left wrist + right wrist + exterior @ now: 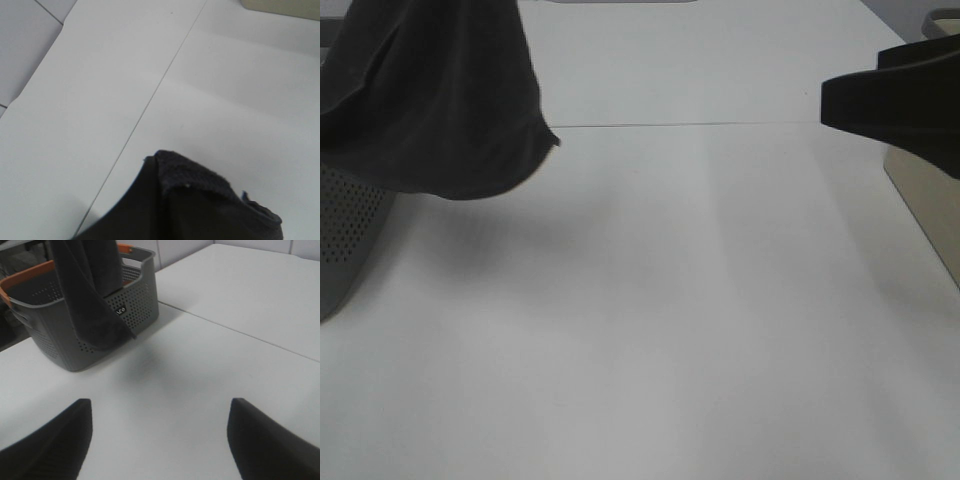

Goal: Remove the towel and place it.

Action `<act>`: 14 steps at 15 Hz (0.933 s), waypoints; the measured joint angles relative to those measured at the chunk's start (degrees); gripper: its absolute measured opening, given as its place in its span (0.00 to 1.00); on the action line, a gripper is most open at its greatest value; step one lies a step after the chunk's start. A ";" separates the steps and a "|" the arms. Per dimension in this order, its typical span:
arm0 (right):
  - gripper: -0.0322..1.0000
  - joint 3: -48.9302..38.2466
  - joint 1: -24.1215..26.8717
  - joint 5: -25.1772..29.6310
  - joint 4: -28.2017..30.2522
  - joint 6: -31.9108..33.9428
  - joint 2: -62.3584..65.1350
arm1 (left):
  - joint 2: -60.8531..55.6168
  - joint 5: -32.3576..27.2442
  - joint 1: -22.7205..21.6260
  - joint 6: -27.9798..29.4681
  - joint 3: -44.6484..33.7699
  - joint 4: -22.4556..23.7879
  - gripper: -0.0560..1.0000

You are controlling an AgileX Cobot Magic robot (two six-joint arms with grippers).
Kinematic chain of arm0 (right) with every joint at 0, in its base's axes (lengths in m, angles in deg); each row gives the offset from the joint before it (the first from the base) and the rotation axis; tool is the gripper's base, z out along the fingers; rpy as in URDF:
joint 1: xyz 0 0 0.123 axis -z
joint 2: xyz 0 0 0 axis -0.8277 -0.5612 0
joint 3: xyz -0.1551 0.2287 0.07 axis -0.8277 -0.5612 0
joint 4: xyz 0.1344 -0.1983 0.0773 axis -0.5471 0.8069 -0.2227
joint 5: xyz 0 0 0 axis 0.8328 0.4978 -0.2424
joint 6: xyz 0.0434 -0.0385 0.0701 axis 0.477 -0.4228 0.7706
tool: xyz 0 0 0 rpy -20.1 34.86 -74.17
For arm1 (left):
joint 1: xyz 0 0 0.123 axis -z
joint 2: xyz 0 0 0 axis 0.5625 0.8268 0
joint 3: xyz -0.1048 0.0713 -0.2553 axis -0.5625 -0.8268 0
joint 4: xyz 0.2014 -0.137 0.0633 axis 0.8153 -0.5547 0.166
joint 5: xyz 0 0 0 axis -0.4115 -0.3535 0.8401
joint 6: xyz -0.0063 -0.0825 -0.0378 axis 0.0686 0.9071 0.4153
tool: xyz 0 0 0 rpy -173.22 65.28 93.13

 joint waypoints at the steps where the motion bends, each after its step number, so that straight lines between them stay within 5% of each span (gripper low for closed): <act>1: 0.73 0.00 0.00 1.89 -4.64 -4.64 -2.81 | 0.57 2.06 1.26 0.11 0.00 -0.06 0.05; 8: 0.71 0.80 -2.98 6.99 -21.20 -20.63 -16.96 | 3.84 11.92 5.10 0.92 0.00 -1.03 0.05; 10: 0.71 4.47 -14.09 0.23 -24.47 -27.10 -22.23 | 4.13 12.55 5.16 0.92 0.00 -3.09 0.05; 14: 0.71 8.25 -21.26 -6.93 -25.10 -29.68 -28.02 | 4.13 10.89 5.16 0.11 0.00 -6.02 0.05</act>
